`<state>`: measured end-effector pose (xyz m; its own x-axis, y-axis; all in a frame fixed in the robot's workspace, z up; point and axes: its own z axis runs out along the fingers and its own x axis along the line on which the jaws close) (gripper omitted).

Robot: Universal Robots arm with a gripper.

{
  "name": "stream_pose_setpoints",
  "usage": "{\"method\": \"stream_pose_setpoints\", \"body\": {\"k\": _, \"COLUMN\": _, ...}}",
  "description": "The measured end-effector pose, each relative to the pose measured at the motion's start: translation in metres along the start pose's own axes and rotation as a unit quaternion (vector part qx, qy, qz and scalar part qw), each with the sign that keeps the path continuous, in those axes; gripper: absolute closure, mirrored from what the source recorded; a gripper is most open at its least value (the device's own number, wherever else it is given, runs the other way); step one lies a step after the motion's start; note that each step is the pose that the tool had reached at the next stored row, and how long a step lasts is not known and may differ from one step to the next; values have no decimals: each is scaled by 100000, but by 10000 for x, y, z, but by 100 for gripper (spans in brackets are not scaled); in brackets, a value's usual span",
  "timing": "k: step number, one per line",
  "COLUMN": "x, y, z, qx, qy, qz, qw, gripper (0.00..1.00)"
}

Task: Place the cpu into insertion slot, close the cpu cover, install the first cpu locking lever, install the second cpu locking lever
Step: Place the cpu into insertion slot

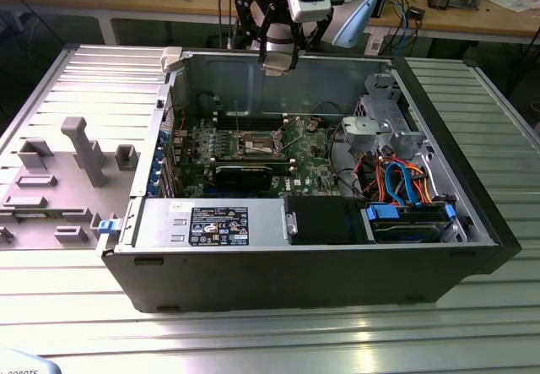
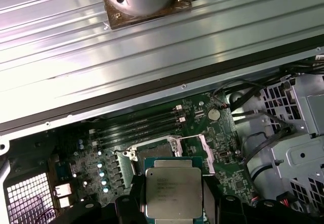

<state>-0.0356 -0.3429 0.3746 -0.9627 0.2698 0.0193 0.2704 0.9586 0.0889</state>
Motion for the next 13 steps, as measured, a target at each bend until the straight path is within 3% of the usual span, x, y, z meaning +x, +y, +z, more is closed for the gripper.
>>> {"method": "stream_pose_setpoints", "body": {"k": 13, "x": 19, "y": -6, "z": 5, "qx": -20, "qy": -96, "qz": 1124, "qw": 99994, "gripper": 46}}
